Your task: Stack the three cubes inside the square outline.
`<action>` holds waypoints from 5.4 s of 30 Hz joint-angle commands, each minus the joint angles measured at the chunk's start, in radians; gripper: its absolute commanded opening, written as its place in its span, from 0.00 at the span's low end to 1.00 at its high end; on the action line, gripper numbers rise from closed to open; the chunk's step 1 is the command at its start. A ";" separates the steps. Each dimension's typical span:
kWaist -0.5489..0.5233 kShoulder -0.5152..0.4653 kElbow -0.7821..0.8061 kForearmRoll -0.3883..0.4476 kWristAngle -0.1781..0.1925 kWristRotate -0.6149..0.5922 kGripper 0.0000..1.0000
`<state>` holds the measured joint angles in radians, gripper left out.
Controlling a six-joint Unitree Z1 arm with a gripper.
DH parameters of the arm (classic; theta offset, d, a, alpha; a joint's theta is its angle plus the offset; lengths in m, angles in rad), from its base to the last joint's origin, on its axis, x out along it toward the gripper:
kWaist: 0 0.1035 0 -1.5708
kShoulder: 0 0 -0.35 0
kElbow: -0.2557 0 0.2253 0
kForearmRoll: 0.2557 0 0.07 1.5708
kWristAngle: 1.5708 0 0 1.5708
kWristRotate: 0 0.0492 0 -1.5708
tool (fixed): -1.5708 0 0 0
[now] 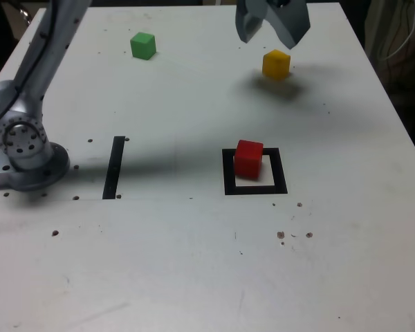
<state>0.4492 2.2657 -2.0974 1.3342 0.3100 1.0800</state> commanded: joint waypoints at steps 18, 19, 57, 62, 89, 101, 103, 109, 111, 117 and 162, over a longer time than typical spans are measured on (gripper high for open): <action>0.022 0.127 -0.047 -0.015 -0.061 0.068 0.85; 0.024 0.132 -0.047 -0.015 -0.067 0.068 0.84; 0.031 0.109 -0.103 0.015 -0.068 0.036 0.30; 0.024 0.052 -0.092 0.047 -0.074 0.010 0.30; -0.376 -0.222 0.127 0.225 -0.122 -0.685 0.30; -0.500 -0.252 0.273 0.194 -0.127 -0.953 0.30; -0.514 -0.252 0.283 0.193 -0.142 -0.977 0.30; -0.553 -0.251 0.293 0.189 -0.176 -1.028 0.30; -0.568 -0.249 0.297 0.184 -0.185 -1.037 0.30; -0.581 -0.246 0.360 0.123 -0.217 -1.037 0.30; -0.570 -0.280 0.500 -0.039 -0.196 -1.022 0.99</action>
<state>-0.1235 2.0089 -1.5939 1.2907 0.1084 0.0568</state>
